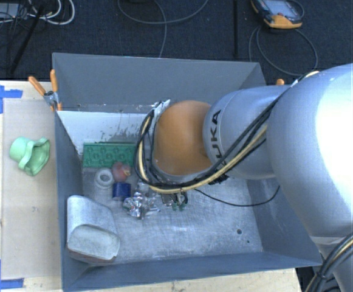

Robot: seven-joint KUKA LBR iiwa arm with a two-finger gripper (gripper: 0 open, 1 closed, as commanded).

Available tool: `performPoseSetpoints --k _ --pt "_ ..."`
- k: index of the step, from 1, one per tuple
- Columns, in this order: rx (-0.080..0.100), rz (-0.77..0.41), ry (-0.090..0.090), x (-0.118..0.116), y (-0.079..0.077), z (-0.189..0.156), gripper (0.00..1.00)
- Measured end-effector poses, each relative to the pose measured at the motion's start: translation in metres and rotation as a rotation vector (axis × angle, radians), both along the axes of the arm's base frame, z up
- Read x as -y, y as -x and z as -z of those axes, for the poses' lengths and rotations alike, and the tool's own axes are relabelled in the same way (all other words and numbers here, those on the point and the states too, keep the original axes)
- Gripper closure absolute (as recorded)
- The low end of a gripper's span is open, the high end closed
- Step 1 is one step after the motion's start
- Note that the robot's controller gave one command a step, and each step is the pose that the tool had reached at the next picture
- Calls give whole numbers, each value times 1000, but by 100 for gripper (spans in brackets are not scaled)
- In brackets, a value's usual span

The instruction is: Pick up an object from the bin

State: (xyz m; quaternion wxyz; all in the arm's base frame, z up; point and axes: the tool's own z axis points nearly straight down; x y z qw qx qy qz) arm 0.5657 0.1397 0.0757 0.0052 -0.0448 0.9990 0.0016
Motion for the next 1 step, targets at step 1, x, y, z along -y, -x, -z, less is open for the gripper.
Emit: performPoseSetpoints --k 1 --pt "-1 -17 2 -6 -13 -125 100"
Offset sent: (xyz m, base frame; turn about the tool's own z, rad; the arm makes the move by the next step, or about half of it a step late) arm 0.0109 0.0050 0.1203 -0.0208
